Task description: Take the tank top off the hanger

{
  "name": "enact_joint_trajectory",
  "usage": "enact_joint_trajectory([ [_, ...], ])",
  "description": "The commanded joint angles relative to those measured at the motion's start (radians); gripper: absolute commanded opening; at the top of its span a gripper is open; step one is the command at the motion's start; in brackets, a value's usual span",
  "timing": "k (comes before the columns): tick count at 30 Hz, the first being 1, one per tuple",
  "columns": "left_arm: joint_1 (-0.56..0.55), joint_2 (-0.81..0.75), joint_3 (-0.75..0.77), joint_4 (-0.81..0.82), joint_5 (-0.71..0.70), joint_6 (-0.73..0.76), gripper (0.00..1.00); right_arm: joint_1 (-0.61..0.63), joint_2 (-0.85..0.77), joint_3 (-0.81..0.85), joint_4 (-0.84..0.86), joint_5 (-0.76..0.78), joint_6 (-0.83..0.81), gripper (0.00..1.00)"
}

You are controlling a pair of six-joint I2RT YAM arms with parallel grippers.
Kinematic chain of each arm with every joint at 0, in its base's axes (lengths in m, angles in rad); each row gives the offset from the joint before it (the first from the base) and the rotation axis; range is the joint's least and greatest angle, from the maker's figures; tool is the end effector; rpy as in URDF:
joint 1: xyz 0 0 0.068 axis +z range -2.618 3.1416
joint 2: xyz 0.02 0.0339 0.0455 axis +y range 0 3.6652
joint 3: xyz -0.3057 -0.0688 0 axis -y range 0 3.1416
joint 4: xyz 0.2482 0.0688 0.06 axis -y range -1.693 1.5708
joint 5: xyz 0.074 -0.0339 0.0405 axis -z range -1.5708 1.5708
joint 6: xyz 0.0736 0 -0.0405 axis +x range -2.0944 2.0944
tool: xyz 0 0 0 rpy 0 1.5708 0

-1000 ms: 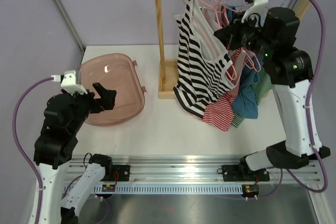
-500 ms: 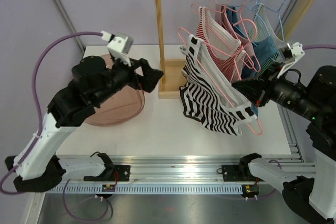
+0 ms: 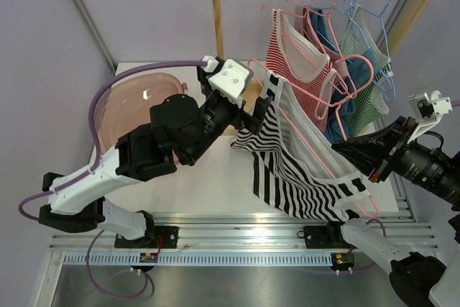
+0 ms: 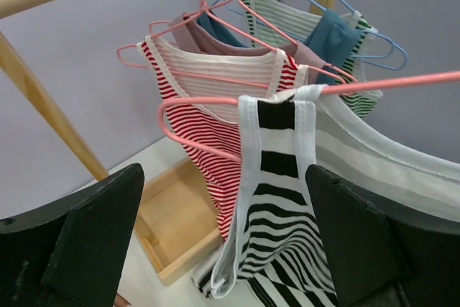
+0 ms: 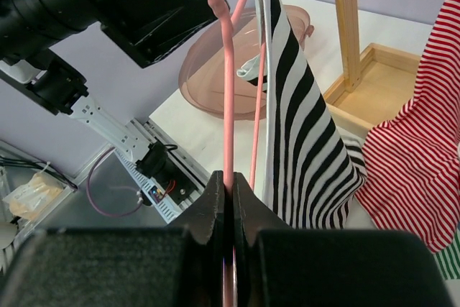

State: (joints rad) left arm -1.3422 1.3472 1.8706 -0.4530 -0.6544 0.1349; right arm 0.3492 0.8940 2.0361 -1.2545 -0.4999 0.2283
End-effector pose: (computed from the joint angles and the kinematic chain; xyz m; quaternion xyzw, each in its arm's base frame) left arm 0.1047 -0.2521 0.5969 0.2608 0.6357 -0.2128 0.6947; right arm 0.0019 0.0382 0.5870 -0.2082 0.7113 0.3606 0.5663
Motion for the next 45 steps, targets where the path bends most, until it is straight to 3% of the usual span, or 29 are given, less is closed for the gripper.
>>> enact_joint_trajectory([
  [1, -0.003, -0.002, -0.011, 0.135, -0.094, 0.072, 0.99, 0.005, 0.010, 0.013, 0.036, -0.058, 0.025, 0.00],
  [14, -0.003, 0.021, -0.051, 0.120, 0.052, -0.029, 0.99, 0.005, 0.005, -0.002, 0.066, -0.065, 0.022, 0.00],
  [18, 0.002, 0.052, -0.051, 0.120, 0.004, -0.020, 0.88, 0.007, 0.000, -0.008, 0.075, -0.069, 0.025, 0.00],
  [19, 0.002, 0.059, -0.036, 0.116, -0.007, -0.018, 0.76, 0.005, -0.001, -0.011, 0.079, -0.071, 0.026, 0.00],
  [25, 0.014, 0.058, -0.031, 0.115, -0.060, -0.023, 0.32, 0.005, -0.023, -0.060, 0.078, -0.052, -0.001, 0.00],
  [26, 0.018, 0.052, -0.047, 0.117, -0.065, -0.032, 0.18, 0.005, -0.030, -0.080, 0.082, -0.054, -0.007, 0.00],
  [29, 0.063, 0.018, -0.086, 0.093, -0.099, -0.101, 0.00, 0.005, -0.076, -0.181, 0.099, -0.057, -0.029, 0.00],
  [31, 0.109, -0.029, -0.123, 0.074, -0.087, -0.165, 0.00, 0.005, -0.111, -0.258, 0.093, -0.054, -0.044, 0.00],
  [37, 0.380, -0.097, -0.221, -0.033, 0.064, -0.401, 0.00, 0.005, -0.210, -0.460, 0.153, -0.124, -0.043, 0.00],
  [41, 0.461, -0.080, -0.229, -0.104, 0.087, -0.464, 0.00, 0.005, -0.265, -0.562, 0.225, -0.192, -0.037, 0.00],
  [45, 0.523, -0.085, -0.257, -0.138, 0.153, -0.532, 0.00, 0.005, -0.325, -0.603, 0.311, -0.166, -0.035, 0.00],
])
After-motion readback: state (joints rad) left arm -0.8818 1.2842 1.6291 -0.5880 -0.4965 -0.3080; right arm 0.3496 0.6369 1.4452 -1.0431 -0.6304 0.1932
